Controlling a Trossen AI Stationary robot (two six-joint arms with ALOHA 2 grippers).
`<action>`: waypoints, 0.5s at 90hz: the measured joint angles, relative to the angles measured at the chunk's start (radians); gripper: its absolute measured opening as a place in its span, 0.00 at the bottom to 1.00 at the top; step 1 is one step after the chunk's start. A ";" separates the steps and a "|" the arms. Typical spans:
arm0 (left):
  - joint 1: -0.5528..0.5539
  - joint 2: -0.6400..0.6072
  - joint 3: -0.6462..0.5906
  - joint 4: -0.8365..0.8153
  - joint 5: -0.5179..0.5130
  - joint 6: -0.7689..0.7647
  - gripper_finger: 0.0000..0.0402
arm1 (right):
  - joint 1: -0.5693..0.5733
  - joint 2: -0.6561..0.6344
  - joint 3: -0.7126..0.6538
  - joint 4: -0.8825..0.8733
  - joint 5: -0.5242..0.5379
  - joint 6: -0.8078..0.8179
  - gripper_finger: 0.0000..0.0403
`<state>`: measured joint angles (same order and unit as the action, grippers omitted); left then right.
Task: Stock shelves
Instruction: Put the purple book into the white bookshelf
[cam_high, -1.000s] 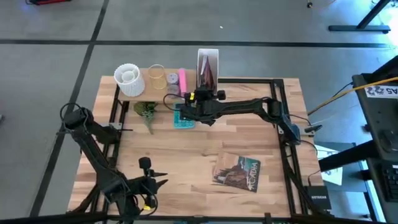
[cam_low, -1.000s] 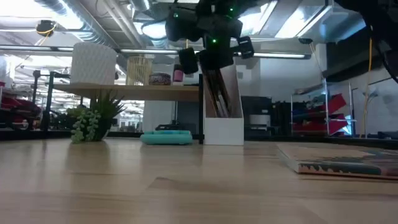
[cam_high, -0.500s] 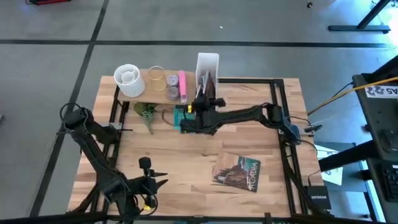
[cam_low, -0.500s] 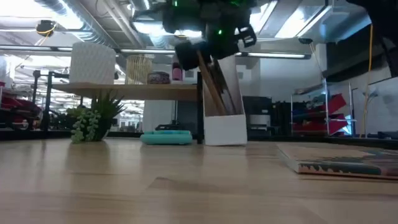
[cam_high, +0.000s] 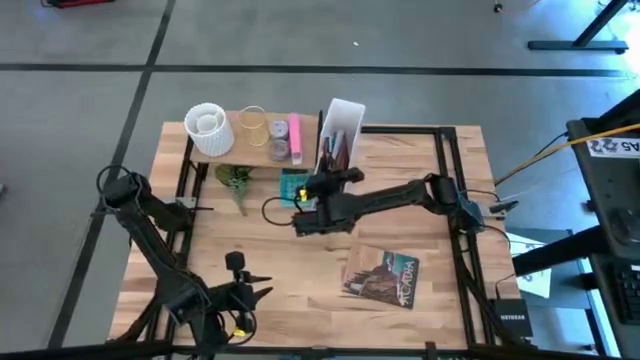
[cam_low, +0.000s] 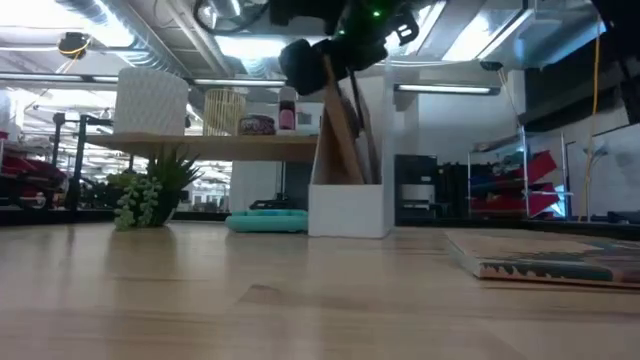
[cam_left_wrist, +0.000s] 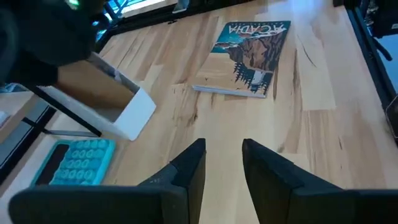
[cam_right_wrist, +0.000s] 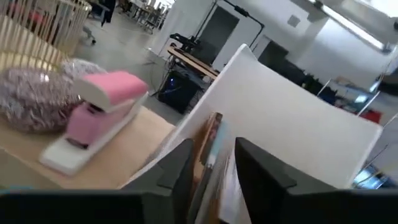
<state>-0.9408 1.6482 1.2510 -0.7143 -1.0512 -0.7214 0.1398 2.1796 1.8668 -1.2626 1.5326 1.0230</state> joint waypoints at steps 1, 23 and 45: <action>0.001 0.000 0.000 0.000 0.000 0.000 0.22 | 0.000 0.000 0.000 -0.008 0.000 0.000 0.28; 0.014 0.000 0.000 0.000 0.000 0.001 0.22 | 0.030 0.000 0.000 -0.107 -0.001 -0.005 0.40; 0.013 0.000 0.000 0.000 0.000 0.002 0.22 | 0.041 -0.001 0.000 -0.146 -0.014 -0.013 0.40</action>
<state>-0.9276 1.6482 1.2510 -0.7143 -1.0508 -0.7189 0.1806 2.1782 1.8668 -1.4090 1.5183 1.0100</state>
